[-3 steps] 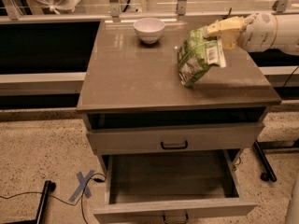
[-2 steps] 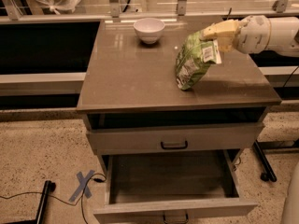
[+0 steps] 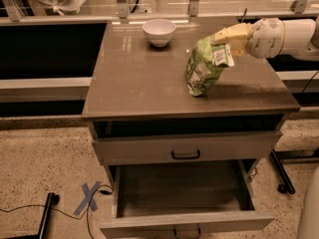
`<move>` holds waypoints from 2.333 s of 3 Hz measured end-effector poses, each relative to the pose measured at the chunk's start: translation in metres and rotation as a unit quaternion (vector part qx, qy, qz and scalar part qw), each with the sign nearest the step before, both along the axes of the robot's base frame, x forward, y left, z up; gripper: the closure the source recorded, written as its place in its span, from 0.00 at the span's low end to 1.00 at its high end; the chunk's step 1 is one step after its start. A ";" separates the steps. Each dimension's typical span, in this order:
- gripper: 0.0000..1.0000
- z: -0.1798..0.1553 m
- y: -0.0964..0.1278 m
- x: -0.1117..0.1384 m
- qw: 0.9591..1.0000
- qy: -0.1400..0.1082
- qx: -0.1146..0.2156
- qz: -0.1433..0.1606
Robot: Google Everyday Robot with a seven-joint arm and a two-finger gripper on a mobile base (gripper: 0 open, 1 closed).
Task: Pick green jalapeno chip bag from middle drawer and place on counter
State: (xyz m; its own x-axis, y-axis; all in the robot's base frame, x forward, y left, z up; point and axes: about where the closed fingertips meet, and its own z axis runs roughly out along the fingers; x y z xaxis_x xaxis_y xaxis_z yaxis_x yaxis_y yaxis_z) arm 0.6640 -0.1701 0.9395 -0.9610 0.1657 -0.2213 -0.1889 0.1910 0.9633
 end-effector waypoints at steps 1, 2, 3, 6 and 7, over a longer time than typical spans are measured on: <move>0.27 0.000 0.003 0.001 1.000 0.000 0.001 0.002; 0.04 0.000 0.007 0.002 1.000 0.000 0.001 0.004; 0.00 0.000 0.008 0.002 1.000 0.001 0.002 0.005; 0.00 0.004 -0.033 -0.004 0.999 0.002 -0.002 -0.034; 0.00 0.004 -0.066 -0.010 0.998 0.003 0.002 -0.063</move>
Offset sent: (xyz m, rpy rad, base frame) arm 0.0008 0.0027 -0.0001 0.0012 0.0004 0.0032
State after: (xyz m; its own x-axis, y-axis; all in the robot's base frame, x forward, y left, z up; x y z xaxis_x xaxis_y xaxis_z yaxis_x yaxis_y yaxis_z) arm 0.6539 -0.2359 0.9437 -0.9339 0.2862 -0.2144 -0.1573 0.2098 0.9650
